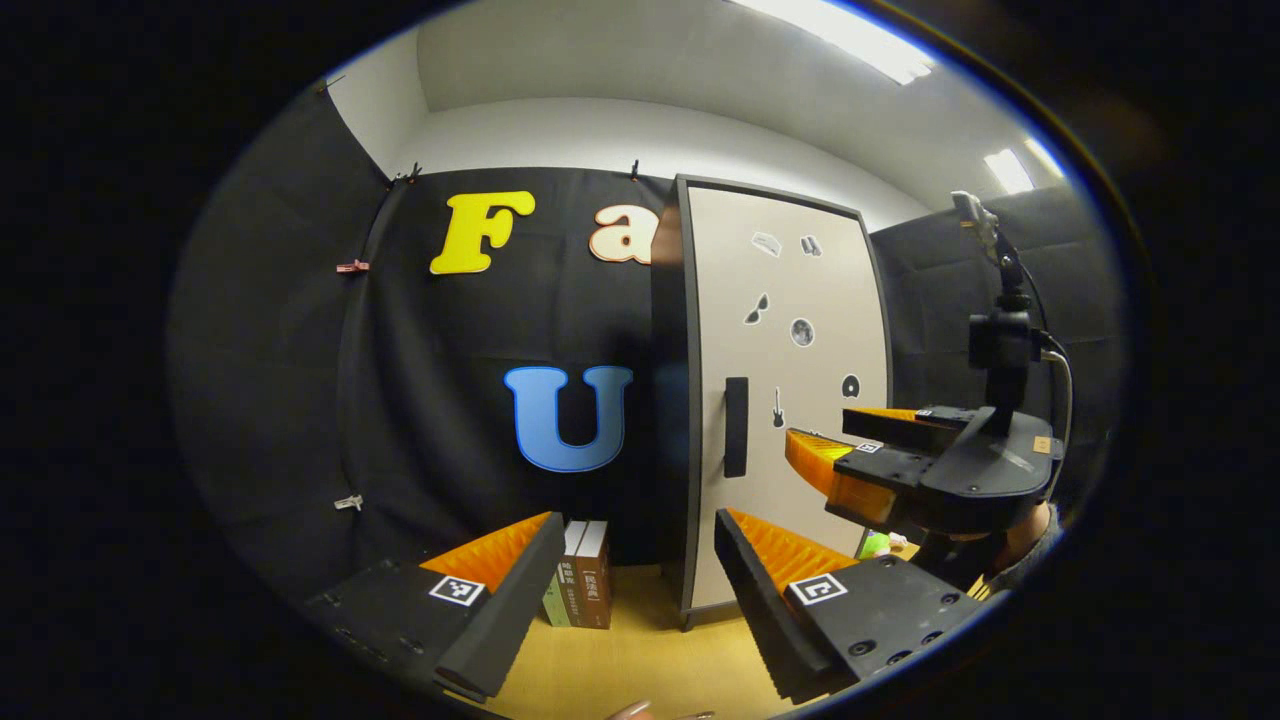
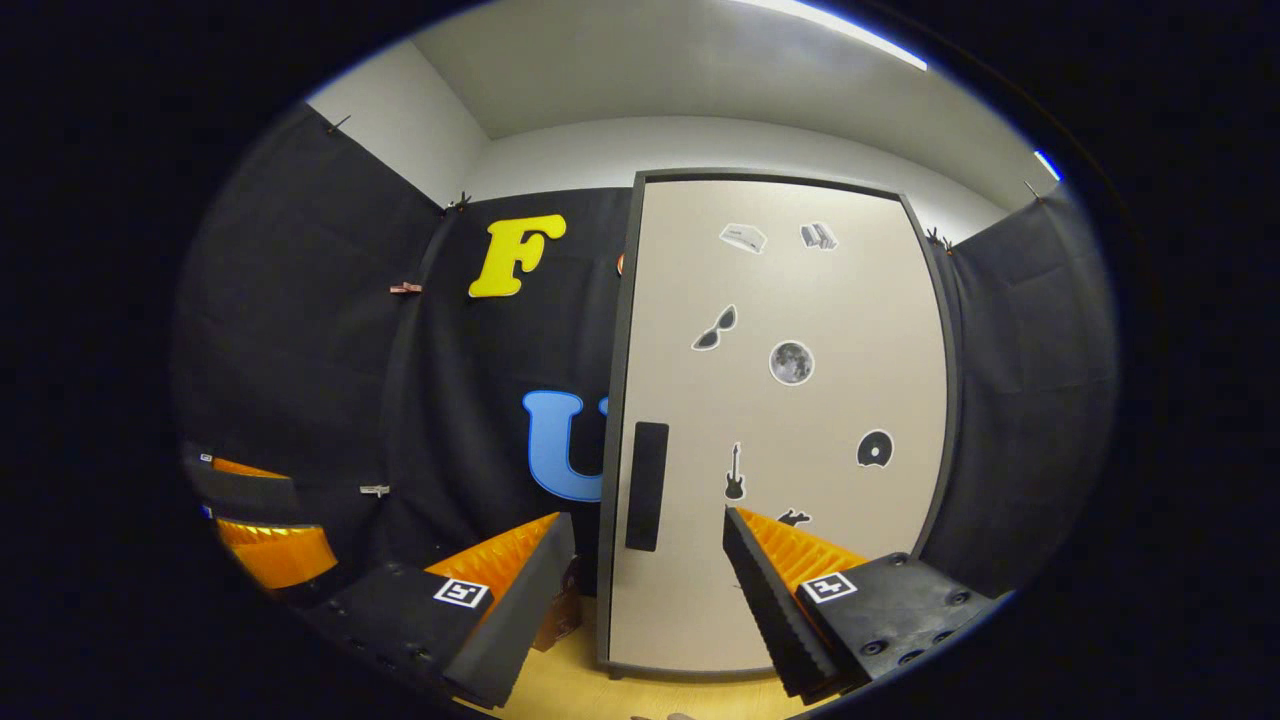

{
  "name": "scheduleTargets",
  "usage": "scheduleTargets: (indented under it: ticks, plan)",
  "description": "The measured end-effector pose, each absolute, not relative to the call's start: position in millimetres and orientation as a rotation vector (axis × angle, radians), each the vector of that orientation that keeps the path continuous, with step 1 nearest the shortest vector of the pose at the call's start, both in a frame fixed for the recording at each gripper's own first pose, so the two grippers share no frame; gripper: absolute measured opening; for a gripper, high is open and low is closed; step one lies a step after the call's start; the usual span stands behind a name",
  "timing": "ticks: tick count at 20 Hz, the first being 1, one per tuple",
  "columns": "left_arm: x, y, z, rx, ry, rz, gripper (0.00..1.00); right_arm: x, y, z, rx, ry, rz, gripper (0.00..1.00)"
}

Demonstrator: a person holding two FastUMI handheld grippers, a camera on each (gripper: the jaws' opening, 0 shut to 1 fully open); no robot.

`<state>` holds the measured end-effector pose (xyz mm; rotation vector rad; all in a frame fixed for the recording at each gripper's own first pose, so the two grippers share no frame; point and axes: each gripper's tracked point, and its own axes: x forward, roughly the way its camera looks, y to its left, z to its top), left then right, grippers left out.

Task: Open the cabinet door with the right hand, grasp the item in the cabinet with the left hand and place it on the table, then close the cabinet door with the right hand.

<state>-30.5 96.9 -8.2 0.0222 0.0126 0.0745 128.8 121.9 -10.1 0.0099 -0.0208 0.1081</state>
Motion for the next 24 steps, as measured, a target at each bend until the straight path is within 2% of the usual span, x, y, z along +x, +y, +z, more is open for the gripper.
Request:
scheduleTargets:
  ticks: [3, 9, 18, 21, 22, 23, 24]
  plan:
    - [-26, 104, -12, 0.016, 0.021, 0.095, 0.95, 154, 133, -8, 0.037, -0.055, 0.141, 0.97]
    - [-26, 114, -18, -0.015, 0.04, 0.098, 0.95, 197, 130, -11, 0.009, -0.098, 0.048, 0.96]
    - [-28, 145, -28, -0.043, 0.064, 0.151, 0.95, 244, 129, -38, 0.061, -0.053, -0.032, 0.94]
    - [-28, 154, -33, -0.059, 0.079, 0.17, 0.95, 253, 127, -42, 0.066, -0.046, -0.055, 0.87]
    - [-29, 156, -34, -0.059, 0.081, 0.177, 0.95, 256, 125, -45, 0.07, -0.043, -0.063, 0.7]
    - [-29, 158, -35, -0.059, 0.083, 0.181, 0.95, 259, 125, -48, 0.079, -0.033, -0.068, 0.7]
    - [-29, 160, -35, -0.058, 0.083, 0.182, 0.95, 260, 128, -50, 0.088, -0.027, -0.061, 0.6]
